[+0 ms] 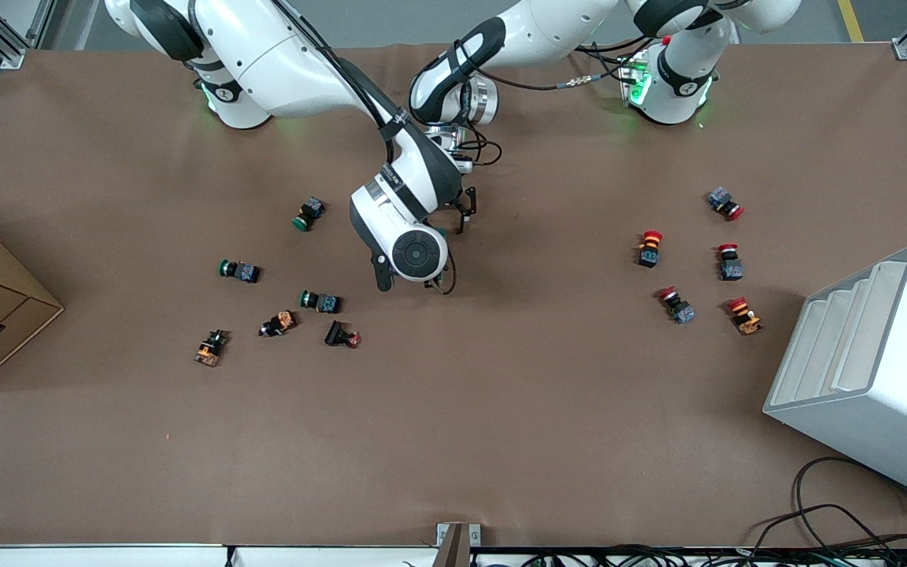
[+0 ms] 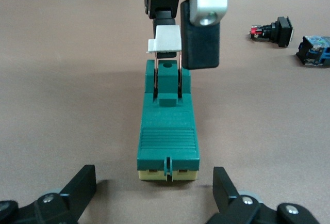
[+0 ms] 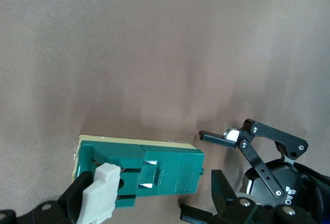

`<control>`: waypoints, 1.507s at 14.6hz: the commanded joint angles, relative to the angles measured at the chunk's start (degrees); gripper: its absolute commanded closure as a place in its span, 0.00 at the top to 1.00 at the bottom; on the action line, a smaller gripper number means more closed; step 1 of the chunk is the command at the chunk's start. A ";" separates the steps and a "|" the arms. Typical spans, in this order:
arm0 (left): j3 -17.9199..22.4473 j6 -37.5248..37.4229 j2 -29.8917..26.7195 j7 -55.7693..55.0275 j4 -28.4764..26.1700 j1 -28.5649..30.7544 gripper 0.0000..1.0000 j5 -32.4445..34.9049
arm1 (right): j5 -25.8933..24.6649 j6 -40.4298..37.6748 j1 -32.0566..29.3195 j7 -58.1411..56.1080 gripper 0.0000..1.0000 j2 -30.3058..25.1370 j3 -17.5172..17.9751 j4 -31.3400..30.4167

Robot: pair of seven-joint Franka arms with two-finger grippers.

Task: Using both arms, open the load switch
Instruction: 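Press the white switch handle down onto the contacts with the right gripper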

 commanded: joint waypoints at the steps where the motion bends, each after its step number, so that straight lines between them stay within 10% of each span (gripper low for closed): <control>1: 0.01 0.98 1.87 -3.84 -0.11 -0.75 1.00 0.21 | 1.37 -1.67 0.02 -0.84 1.00 0.01 0.16 0.83; 22: 0.01 0.98 1.34 -2.96 -0.02 -0.48 1.00 0.21 | 2.16 -10.38 0.11 -2.95 1.00 0.01 2.09 2.24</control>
